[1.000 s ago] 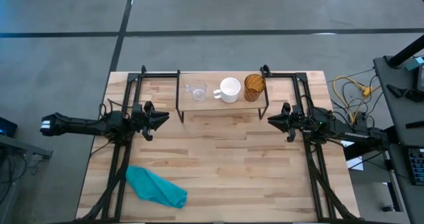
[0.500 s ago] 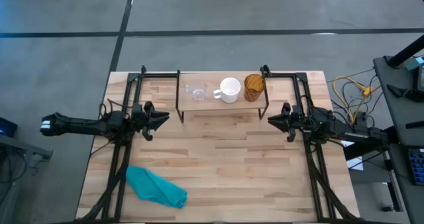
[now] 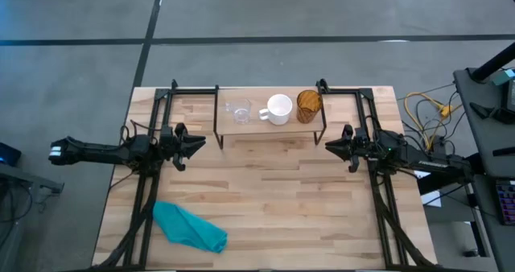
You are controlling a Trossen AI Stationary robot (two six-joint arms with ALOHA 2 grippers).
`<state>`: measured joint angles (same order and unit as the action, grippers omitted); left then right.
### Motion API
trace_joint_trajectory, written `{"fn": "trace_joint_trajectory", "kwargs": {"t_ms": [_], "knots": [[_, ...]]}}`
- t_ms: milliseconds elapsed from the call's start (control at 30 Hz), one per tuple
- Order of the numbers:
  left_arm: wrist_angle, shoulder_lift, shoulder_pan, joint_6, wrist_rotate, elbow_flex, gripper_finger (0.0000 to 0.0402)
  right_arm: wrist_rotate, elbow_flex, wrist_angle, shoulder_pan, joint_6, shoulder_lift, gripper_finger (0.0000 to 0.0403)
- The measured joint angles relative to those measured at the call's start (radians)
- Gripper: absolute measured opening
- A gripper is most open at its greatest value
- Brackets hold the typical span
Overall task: Stack small to large cups/mugs on shelf
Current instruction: Return to Home Position
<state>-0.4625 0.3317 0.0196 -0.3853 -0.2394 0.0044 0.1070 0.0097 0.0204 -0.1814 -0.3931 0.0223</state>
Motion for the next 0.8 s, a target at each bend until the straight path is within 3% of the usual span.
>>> {"fn": "trace_joint_trajectory", "kwargs": {"t_ms": [800], "knots": [[0.000, 0.000, 0.000, 0.000, 0.000, 0.000, 0.0074, 0.000, 0.000, 0.000, 0.000, 0.000, 0.000, 0.0073]]}}
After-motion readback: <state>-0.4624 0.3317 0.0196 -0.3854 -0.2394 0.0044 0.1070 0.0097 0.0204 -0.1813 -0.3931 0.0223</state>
